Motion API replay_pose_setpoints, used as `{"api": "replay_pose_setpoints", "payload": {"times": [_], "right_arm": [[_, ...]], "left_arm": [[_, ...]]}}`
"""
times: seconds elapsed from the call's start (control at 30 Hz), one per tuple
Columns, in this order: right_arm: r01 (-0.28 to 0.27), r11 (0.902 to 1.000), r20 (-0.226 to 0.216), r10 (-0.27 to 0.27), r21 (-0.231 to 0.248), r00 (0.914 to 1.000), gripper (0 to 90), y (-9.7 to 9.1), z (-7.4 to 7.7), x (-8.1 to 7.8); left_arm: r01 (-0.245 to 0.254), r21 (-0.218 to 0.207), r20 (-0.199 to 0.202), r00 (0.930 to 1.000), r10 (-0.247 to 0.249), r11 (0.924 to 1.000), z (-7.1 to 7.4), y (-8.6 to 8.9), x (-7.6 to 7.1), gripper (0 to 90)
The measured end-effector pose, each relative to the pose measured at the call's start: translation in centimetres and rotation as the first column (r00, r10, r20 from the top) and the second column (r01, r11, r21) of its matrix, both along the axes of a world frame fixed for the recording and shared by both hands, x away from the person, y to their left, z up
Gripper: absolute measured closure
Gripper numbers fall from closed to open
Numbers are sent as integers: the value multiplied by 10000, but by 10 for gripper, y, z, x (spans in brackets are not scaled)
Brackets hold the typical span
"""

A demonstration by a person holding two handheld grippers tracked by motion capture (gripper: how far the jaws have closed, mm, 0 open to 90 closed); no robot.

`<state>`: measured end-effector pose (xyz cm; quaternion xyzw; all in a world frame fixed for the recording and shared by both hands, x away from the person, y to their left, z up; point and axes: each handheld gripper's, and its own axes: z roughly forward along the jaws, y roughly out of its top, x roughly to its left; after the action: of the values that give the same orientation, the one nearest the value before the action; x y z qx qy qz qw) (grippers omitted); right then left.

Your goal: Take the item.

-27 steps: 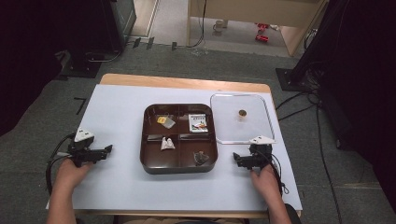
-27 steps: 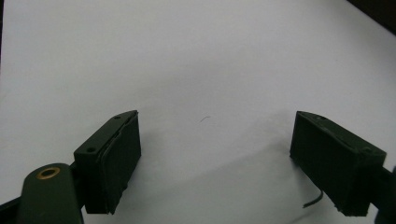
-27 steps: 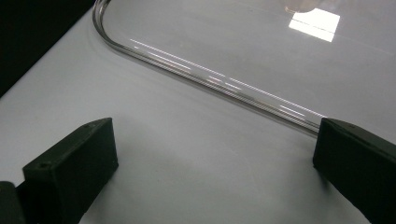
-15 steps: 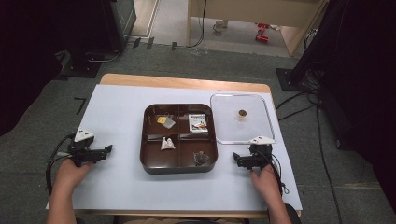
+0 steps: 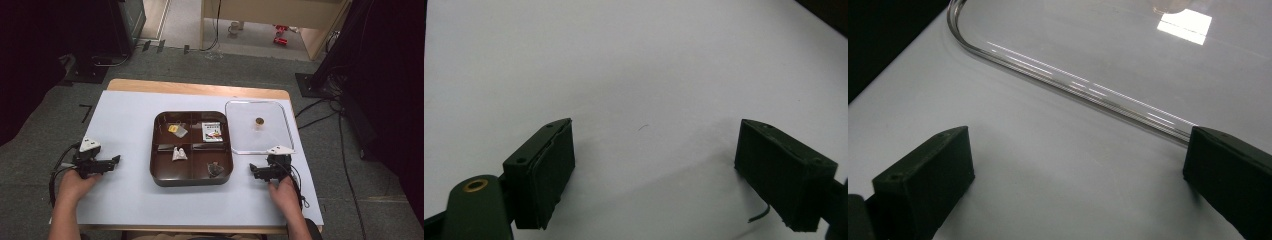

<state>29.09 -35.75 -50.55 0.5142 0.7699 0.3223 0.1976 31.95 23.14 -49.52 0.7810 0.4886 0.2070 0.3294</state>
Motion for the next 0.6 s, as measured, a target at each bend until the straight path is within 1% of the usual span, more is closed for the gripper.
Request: {"api": "replay_pose_setpoints", "payload": {"times": [0.37,0.5,0.6], "right_arm": [[0,10000,0,0,-1,10000,0,0,0,0],[-1,10000,1,1,-1,10000,0,0,0,0],[-3,10000,3,3,-2,10000,0,0,0,0]], "left_arm": [[-26,0,3,10000,26,10000,0,0,0,160],[-273,29,-118,9996,273,9996,1,-3,1,157],[-471,168,-277,9985,475,9988,3,-7,2,155]]}}
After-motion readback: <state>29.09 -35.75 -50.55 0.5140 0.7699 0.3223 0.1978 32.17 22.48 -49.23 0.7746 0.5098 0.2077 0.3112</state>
